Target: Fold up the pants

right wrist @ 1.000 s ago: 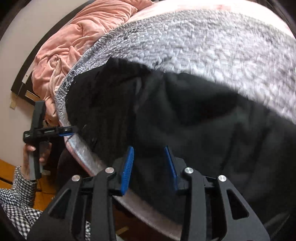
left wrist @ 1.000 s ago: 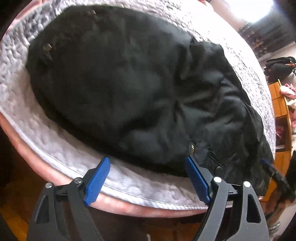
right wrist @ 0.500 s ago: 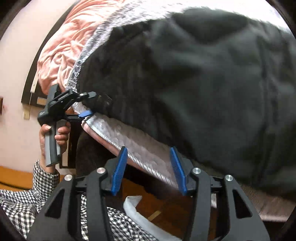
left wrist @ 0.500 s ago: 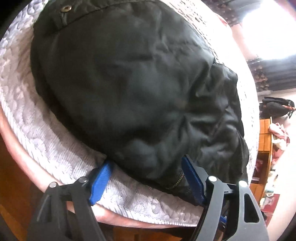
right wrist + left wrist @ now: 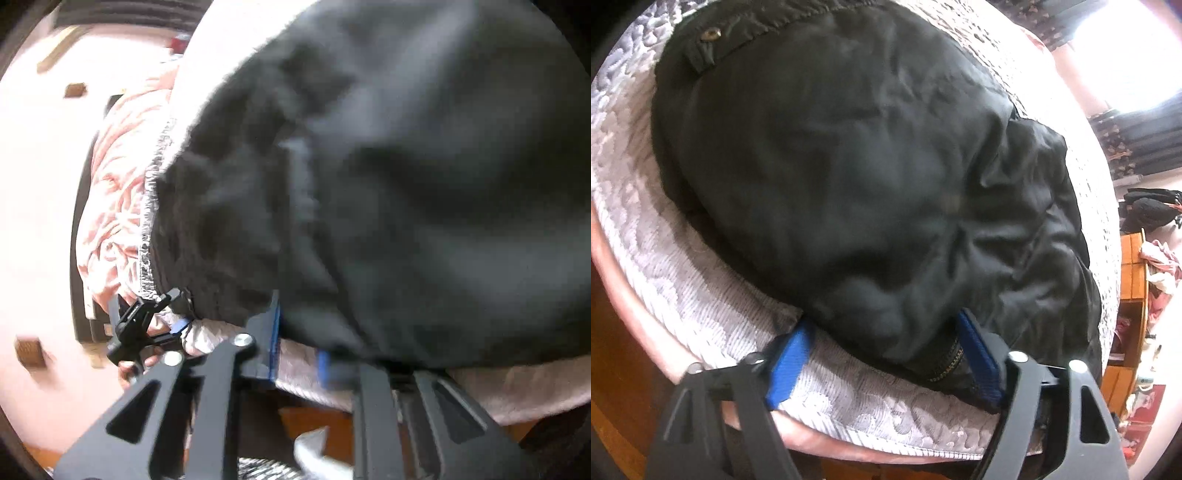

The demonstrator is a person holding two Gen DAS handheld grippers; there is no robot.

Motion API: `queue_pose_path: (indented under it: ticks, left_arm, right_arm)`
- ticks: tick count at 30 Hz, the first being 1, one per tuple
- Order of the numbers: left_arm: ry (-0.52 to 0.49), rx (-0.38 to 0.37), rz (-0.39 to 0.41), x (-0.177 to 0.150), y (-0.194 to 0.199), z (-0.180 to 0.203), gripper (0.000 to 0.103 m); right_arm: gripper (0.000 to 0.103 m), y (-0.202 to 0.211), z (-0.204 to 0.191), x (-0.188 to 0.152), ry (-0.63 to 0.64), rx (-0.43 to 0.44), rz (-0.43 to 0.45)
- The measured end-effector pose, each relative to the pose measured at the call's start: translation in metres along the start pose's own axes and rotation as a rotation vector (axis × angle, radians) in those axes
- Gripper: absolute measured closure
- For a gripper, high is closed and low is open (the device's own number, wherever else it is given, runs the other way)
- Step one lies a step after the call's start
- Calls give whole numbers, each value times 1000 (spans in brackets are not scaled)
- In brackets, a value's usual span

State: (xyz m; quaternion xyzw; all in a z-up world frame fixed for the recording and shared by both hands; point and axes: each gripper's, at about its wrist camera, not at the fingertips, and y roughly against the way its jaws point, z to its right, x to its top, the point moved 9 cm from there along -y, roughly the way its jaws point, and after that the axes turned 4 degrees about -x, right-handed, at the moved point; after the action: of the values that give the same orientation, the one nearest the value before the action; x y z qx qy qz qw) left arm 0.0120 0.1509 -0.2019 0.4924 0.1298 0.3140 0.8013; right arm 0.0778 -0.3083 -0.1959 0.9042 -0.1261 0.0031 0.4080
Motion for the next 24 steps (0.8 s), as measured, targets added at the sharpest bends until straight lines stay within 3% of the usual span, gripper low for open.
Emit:
queue_pose_path:
  ticks: [4, 7, 11, 13, 14, 16, 19, 21, 24]
  left_arm:
    - [-42, 21, 29, -3, -2, 9, 51]
    - [-64, 45, 41, -2, -11, 2, 55]
    - [-114, 78, 68, -1, -10, 6, 60]
    - [-107, 79, 64, -2, -8, 6, 60]
    - [-100, 82, 58, -3, -6, 6, 60]
    - [-113, 101, 47, -7, -5, 9, 53]
    - [-158, 133, 47, -20, -4, 22, 43]
    - [-186, 109, 30, -31, -4, 38, 34]
    - [-256, 99, 8, -50, -13, 60, 32]
  right_arm:
    - [93, 20, -25, 10, 132, -57, 98]
    - [94, -4, -5, 1, 90, -151, 12]
    - [92, -14, 0, -6, 59, -123, -4]
    - [83, -5, -1, -6, 67, -110, -14]
    - [70, 1, 1, -6, 56, -100, -13]
    - [57, 13, 5, -4, 39, -86, 8]
    - [57, 32, 21, -7, -6, -90, 35]
    - [57, 49, 38, -6, -58, -110, 78]
    - [57, 79, 68, 5, -137, -131, 154]
